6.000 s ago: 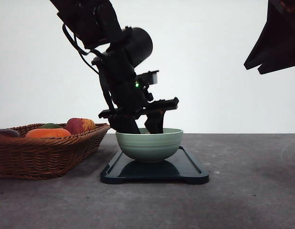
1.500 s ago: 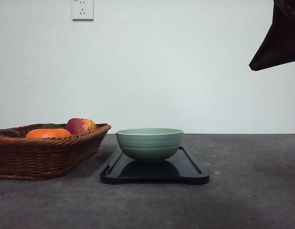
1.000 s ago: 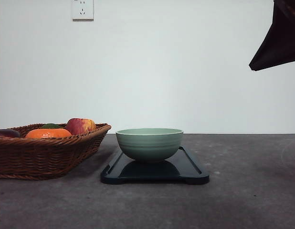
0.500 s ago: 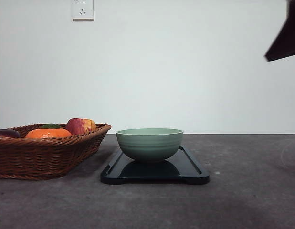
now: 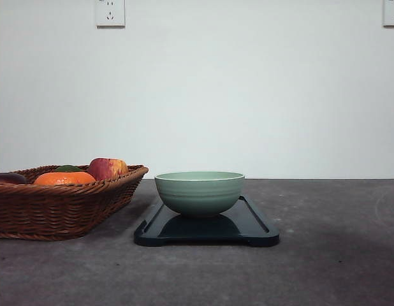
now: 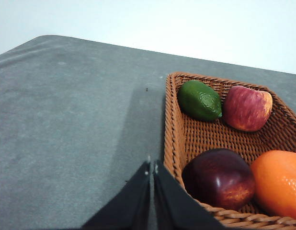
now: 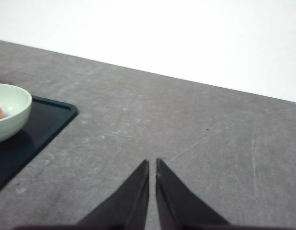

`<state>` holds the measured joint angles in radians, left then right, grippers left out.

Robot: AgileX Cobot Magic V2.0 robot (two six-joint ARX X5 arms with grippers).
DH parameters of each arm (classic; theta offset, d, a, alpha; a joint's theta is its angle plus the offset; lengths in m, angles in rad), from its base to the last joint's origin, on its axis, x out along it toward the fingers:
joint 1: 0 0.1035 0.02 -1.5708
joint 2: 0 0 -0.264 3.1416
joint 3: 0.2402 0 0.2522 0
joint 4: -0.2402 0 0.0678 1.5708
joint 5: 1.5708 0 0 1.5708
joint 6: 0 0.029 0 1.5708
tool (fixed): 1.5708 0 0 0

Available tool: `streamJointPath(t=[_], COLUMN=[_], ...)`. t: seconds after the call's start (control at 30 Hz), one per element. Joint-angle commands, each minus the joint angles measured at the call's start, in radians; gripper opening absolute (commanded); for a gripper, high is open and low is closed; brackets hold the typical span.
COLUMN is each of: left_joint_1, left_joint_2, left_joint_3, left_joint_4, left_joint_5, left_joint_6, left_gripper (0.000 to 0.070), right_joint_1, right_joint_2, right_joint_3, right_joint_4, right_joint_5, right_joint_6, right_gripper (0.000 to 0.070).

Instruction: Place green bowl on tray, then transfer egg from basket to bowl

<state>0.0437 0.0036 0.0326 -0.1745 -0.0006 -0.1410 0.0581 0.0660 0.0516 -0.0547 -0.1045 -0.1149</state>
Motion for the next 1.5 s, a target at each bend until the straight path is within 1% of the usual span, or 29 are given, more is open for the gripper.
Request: streamJointPath(t=[0.0,0.1,0.27,1.47], left_joint_1=[0.002,0.002,0.002,0.002], left_joint_2=[0.000,0.000,0.000,0.000], left_joint_3=[-0.019,-0.019,-0.019,-0.019], left_joint_4=[0.017,0.017,0.017,0.017], left_joint_5=[0.000,0.000,0.000,0.000], left_joint_6=[0.017,0.017,0.017,0.017], left_gripper=[0.0000,0.0000,0.0000,0.0000], right_joint_1=[-0.008,-0.016,-0.016,-0.016], right_joint_2=[-0.036,-0.062,-0.062,-0.062], right_joint_3=[-0.029,-0.040,-0.040,-0.040], right_joint_4=[0.010,-0.026,-0.027,-0.020], right_joint_5=[0.000,-0.001,0.000,0.000], right_joint_6=[0.034,0.052,0.063,0.062], right_gripper=[0.0017,0.0017,0.0017,0.0017])
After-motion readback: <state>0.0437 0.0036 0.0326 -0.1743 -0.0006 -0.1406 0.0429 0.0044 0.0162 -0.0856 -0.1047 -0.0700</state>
